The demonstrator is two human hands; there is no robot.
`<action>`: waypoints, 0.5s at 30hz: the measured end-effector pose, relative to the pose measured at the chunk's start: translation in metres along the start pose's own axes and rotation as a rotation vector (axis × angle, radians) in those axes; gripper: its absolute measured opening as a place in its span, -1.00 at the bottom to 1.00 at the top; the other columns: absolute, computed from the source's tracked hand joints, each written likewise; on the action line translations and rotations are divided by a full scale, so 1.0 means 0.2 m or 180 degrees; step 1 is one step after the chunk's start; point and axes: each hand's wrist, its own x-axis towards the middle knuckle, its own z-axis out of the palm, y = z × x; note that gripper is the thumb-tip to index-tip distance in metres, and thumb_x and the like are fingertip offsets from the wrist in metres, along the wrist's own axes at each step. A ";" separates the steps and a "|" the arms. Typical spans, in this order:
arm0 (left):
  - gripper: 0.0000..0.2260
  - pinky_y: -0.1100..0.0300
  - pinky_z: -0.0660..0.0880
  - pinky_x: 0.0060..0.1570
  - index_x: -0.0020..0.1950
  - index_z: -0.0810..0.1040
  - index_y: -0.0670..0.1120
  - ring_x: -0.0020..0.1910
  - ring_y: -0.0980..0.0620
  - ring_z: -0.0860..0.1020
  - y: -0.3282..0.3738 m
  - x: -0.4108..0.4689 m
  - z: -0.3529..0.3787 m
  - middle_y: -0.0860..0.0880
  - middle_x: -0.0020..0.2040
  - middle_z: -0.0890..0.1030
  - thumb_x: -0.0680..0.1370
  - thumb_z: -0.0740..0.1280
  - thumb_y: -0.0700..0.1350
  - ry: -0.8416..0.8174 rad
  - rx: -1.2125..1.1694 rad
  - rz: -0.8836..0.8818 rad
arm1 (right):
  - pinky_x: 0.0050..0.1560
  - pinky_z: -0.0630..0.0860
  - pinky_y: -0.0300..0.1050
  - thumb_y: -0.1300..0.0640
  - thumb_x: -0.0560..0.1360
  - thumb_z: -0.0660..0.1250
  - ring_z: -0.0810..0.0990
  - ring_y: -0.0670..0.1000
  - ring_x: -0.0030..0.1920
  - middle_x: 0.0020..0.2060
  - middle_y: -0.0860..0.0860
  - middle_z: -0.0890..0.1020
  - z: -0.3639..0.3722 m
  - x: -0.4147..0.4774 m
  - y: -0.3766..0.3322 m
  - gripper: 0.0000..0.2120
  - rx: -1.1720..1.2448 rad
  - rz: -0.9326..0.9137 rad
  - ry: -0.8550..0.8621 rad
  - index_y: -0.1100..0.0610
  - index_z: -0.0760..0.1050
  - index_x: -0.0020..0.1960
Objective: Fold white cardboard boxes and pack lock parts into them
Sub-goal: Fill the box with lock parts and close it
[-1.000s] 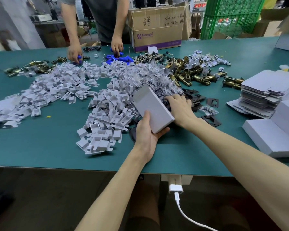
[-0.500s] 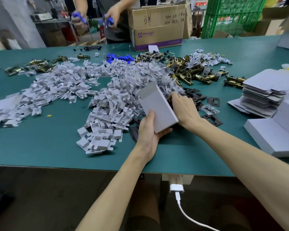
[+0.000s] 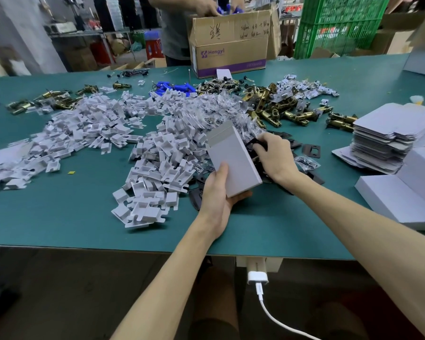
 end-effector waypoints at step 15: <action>-0.71 0.09 0.65 -0.18 0.35 0.49 -0.13 0.01 -0.01 0.65 0.00 -0.01 -0.01 -0.12 0.12 0.64 0.73 0.21 0.02 -0.0160 0.0221 0.0100 | 0.02 0.70 0.08 0.27 0.51 0.48 0.72 0.20 0.02 0.11 0.24 0.63 -0.19 0.00 -0.04 -0.79 0.2134 0.1290 0.0015 0.19 0.50 0.08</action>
